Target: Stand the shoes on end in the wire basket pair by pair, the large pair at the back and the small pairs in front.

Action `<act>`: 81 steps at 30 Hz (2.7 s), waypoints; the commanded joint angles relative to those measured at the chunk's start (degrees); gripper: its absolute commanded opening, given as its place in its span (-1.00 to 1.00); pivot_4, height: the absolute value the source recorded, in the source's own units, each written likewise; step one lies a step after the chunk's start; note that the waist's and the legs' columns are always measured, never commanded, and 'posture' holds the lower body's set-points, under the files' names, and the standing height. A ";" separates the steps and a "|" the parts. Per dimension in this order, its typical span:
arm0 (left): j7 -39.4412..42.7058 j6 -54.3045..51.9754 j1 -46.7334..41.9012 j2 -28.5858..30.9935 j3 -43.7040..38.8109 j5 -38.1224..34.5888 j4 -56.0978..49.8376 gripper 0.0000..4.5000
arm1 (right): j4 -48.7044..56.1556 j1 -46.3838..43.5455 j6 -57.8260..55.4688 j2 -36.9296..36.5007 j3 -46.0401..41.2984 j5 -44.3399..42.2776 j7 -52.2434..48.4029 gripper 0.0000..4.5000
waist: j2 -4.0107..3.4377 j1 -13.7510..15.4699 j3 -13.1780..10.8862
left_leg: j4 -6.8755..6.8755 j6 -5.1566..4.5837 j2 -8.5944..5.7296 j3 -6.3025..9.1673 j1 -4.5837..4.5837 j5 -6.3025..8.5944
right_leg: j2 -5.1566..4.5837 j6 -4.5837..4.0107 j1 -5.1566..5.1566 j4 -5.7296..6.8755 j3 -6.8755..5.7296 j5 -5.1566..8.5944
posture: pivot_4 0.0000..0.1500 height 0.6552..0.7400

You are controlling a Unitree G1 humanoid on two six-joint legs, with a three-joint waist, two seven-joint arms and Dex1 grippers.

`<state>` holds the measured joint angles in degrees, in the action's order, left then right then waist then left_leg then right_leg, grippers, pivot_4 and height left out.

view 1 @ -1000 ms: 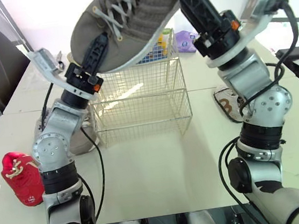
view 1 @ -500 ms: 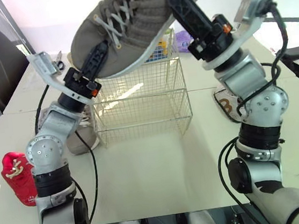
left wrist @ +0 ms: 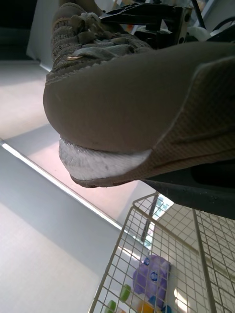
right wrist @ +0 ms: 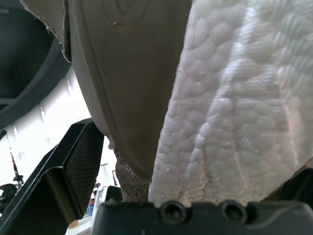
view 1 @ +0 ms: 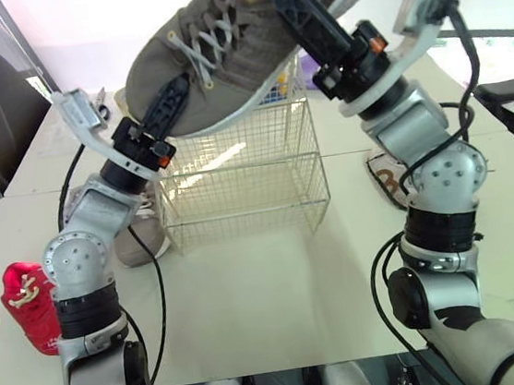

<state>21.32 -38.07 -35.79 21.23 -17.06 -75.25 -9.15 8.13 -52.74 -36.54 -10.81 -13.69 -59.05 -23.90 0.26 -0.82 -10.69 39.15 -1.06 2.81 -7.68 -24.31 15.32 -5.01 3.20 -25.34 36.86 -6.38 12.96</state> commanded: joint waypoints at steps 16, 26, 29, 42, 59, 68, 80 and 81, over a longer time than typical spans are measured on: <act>4.92 -13.40 6.69 23.10 0.53 4.31 -12.59 0.34 | -24.55 -18.29 14.39 -14.47 -0.43 12.02 -25.83 -0.12 | -0.07 -0.41 -0.15 | -0.13 -0.13 0.01 -0.04 -0.06 0.08 | 0.03 -0.01 -0.15 -0.05 0.01 0.01 | 1.00 1.00; 6.87 -17.81 15.27 35.89 -13.01 -6.89 -18.78 0.34 | -71.89 -43.94 41.58 -20.43 6.15 33.88 -51.77 -0.12 | -0.13 -0.86 -0.60 | -0.51 0.13 0.02 -0.15 -0.09 -0.04 | -0.01 0.01 -0.07 -0.72 0.01 0.00 | 1.00 1.00; 4.39 -17.08 17.31 34.99 -13.81 -8.03 -20.16 0.34 | -75.87 -44.93 43.31 -19.04 7.02 37.29 -55.29 -0.12 | -0.13 -1.24 -0.63 | -0.51 0.16 0.02 -0.16 -0.13 -0.06 | -0.04 0.01 -0.10 -0.67 -0.01 -0.01 | 1.00 1.00; 1.37 -13.54 20.84 32.67 -13.11 -9.34 -22.49 0.38 | -82.74 -43.03 44.61 -14.20 8.13 47.95 -55.27 0.53 | -0.13 -1.54 -0.64 | -0.52 0.24 0.01 -0.13 -0.14 -0.10 | -0.04 0.00 -0.10 -0.66 -0.01 -0.01 | 1.00 1.00; 3.20 -12.08 18.54 32.25 -9.05 -7.70 -20.46 0.38 | -81.11 -40.58 47.89 -18.61 1.90 47.47 -51.26 0.99 | -0.14 -0.97 -0.64 | -0.36 0.26 -0.02 -0.10 -0.15 -0.11 | -0.03 0.01 -0.04 -0.63 -0.02 -0.02 | 1.00 1.00; 5.27 -12.12 13.53 31.56 -4.72 -5.29 -17.20 0.38 | -79.96 -38.98 42.79 -15.72 0.64 46.01 -60.44 0.99 | -0.14 -1.58 -0.64 | -0.34 0.29 0.03 -0.09 -0.12 -0.14 | 0.03 0.01 -0.04 -0.52 -0.02 -0.01 | 1.00 1.00; 4.62 -12.31 13.70 29.95 -4.14 -4.61 -18.32 0.38 | -79.17 -40.55 52.29 -17.80 7.80 54.47 -60.45 0.99 | -0.13 -1.48 -0.63 | -0.27 0.30 0.01 -0.08 -0.10 -0.14 | 0.00 0.01 -0.03 -0.44 -0.02 -0.02 | 1.00 1.00; 4.51 -12.31 13.84 29.83 -4.19 -4.60 -18.53 0.38 | -79.28 -40.65 52.49 -18.26 8.29 55.15 -60.50 0.99 | -0.12 -1.46 -0.63 | -0.27 0.30 0.02 -0.07 -0.10 -0.14 | 0.00 0.01 -0.04 -0.44 -0.01 -0.01 | 1.00 1.00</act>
<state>25.87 -50.93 -22.01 51.04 -20.97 -80.02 -26.04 -72.82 -90.45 14.34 -27.10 -5.22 -4.42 -84.93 0.13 -2.29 -11.32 38.88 -0.76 2.83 -7.75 -24.41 15.17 -5.00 3.21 -25.38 36.42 -6.40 12.94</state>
